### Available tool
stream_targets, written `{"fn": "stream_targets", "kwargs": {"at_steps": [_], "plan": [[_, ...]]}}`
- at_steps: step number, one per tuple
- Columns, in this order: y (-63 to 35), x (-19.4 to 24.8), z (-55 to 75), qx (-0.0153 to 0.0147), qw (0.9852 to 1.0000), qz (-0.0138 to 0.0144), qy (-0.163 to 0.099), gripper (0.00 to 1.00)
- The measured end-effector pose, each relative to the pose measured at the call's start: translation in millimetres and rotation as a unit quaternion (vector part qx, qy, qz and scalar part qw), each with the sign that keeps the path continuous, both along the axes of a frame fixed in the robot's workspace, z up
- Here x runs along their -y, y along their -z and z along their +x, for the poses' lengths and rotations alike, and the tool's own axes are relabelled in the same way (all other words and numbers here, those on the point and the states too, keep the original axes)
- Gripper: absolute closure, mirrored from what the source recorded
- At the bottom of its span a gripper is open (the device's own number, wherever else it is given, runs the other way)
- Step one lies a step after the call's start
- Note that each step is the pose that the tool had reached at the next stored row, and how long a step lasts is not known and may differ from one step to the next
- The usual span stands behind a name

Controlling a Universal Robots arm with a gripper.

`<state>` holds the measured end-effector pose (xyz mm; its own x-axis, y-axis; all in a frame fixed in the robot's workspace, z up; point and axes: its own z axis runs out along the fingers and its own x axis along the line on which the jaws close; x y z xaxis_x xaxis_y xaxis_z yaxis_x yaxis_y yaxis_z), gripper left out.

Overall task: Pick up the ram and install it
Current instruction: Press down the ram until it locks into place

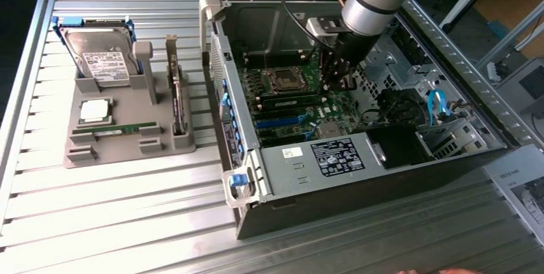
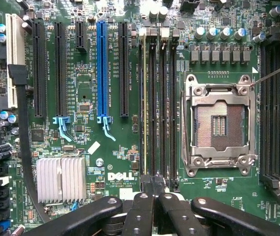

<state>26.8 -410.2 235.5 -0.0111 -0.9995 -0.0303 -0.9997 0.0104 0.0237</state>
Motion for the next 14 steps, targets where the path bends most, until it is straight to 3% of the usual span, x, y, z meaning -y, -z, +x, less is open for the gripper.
{"fn": "stream_targets", "kwargs": {"at_steps": [14], "plan": [[2.6, 0.1, 0.0, -0.0001, 1.0000, -0.0002, 0.000, 0.90]]}}
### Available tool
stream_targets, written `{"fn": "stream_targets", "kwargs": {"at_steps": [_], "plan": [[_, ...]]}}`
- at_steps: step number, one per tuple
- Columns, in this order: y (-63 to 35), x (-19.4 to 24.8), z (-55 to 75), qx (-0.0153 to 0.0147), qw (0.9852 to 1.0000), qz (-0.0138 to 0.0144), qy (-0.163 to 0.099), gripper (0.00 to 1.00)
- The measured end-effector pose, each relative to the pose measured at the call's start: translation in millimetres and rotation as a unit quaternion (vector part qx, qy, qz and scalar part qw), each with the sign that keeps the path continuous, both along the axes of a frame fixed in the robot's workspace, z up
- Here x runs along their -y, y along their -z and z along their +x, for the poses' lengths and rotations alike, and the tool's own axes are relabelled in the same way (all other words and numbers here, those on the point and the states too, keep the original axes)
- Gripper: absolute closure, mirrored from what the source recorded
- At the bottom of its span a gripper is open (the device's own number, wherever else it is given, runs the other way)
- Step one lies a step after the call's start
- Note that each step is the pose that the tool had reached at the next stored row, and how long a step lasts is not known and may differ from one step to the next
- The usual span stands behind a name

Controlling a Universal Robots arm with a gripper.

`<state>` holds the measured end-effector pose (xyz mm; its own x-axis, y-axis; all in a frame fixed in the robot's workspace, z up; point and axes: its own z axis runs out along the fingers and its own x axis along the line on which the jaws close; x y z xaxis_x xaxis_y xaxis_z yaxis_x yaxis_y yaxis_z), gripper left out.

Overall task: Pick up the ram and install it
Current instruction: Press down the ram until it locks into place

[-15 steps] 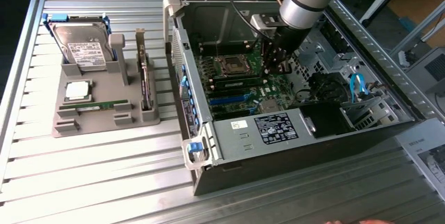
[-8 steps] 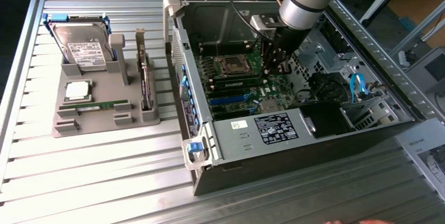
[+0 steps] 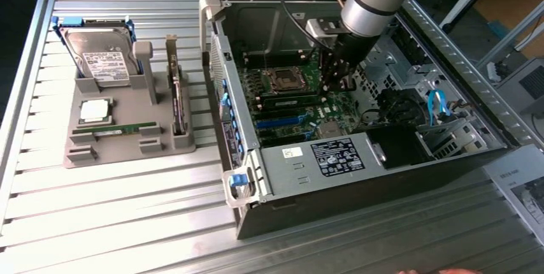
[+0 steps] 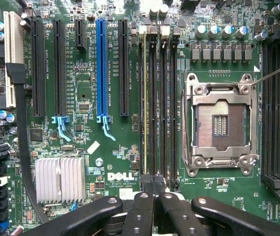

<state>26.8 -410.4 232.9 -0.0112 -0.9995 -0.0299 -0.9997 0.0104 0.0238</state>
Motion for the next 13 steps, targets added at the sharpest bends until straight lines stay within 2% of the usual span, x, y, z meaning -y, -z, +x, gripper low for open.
{"fn": "stream_targets", "kwargs": {"at_steps": [13], "plan": [[1.2, 0.1, 0.0, 0.0000, 1.0000, 0.0002, 0.000, 0.90]]}}
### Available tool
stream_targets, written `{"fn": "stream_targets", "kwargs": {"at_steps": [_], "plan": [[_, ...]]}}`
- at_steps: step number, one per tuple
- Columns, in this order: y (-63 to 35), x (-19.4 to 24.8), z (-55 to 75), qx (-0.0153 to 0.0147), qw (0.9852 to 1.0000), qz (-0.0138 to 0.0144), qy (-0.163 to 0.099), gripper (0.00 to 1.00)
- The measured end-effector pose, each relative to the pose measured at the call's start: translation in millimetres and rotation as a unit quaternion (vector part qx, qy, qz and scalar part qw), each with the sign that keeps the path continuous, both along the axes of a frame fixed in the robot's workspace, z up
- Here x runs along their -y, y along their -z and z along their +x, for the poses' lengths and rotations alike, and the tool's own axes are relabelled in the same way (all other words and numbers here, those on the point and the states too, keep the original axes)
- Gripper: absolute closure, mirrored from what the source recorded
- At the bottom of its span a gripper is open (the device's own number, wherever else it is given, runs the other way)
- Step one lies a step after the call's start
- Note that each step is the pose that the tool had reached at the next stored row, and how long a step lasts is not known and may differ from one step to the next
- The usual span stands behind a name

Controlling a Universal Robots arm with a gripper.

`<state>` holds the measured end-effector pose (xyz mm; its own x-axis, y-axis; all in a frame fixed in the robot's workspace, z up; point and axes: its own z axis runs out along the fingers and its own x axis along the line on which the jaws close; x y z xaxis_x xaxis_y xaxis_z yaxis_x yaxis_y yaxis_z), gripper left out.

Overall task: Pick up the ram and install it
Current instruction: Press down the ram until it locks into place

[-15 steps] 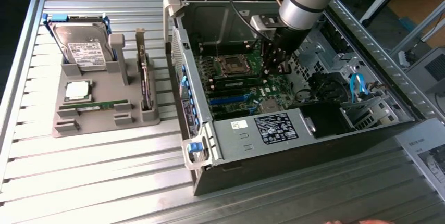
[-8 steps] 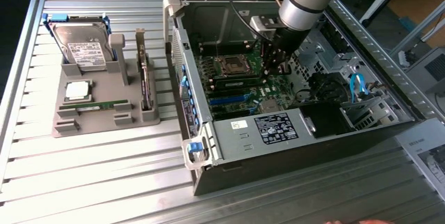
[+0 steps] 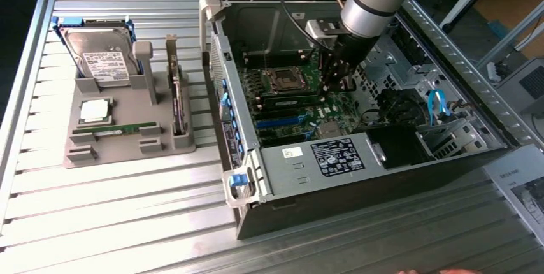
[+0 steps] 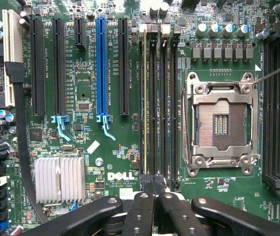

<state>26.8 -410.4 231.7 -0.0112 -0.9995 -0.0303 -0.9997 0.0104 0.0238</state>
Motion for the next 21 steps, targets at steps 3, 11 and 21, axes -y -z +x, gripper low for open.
{"fn": "stream_targets", "kwargs": {"at_steps": [3, 11, 21], "plan": [[-2.7, 0.0, 0.1, 0.0000, 1.0000, 0.0001, 0.000, 0.90], [-12.0, 0.0, 0.3, 0.0000, 1.0000, 0.0000, 0.000, 0.90], [-12.1, 0.0, -7.2, 0.0000, 1.0000, -0.0001, 0.000, 0.90]]}}
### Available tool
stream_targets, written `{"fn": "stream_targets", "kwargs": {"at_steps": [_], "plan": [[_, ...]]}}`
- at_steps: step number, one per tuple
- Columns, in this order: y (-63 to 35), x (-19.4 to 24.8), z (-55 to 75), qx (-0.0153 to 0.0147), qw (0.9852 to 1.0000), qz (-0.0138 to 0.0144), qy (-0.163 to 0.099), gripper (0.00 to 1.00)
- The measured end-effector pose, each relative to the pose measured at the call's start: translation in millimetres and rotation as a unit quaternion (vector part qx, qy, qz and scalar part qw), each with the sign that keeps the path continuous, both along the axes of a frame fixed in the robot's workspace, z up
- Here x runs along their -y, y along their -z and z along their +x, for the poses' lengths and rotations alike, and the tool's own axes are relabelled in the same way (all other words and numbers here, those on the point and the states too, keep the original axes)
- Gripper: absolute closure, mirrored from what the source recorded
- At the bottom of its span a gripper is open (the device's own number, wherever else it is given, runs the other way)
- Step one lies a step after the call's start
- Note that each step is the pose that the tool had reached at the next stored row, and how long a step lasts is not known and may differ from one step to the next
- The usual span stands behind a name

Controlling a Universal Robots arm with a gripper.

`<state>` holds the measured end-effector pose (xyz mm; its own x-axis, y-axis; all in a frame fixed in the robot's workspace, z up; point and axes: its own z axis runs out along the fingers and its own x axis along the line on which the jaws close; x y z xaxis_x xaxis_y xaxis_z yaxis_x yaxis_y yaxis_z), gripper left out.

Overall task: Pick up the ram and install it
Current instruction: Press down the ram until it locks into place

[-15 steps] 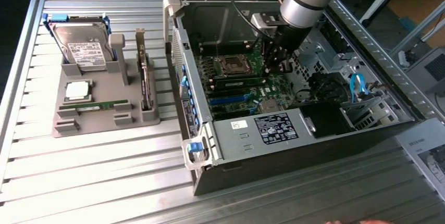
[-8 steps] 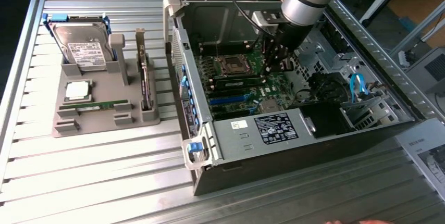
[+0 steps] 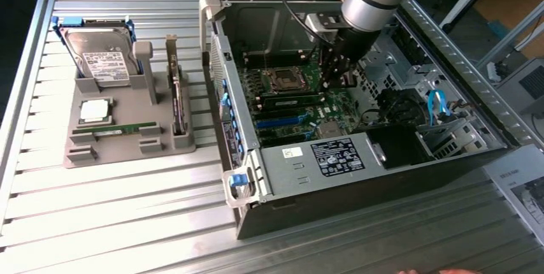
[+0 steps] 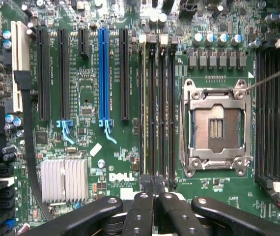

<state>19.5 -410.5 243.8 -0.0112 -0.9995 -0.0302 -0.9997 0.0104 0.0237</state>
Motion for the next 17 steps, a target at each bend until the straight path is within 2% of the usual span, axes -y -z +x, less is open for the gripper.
{"fn": "stream_targets", "kwargs": {"at_steps": [12, 17], "plan": [[0.0, 0.0, -26.2, 0.0001, 1.0000, 0.0000, 0.000, 0.90], [0.0, 0.0, -42.6, 0.0002, 1.0000, 0.0000, 0.000, 0.90]]}}
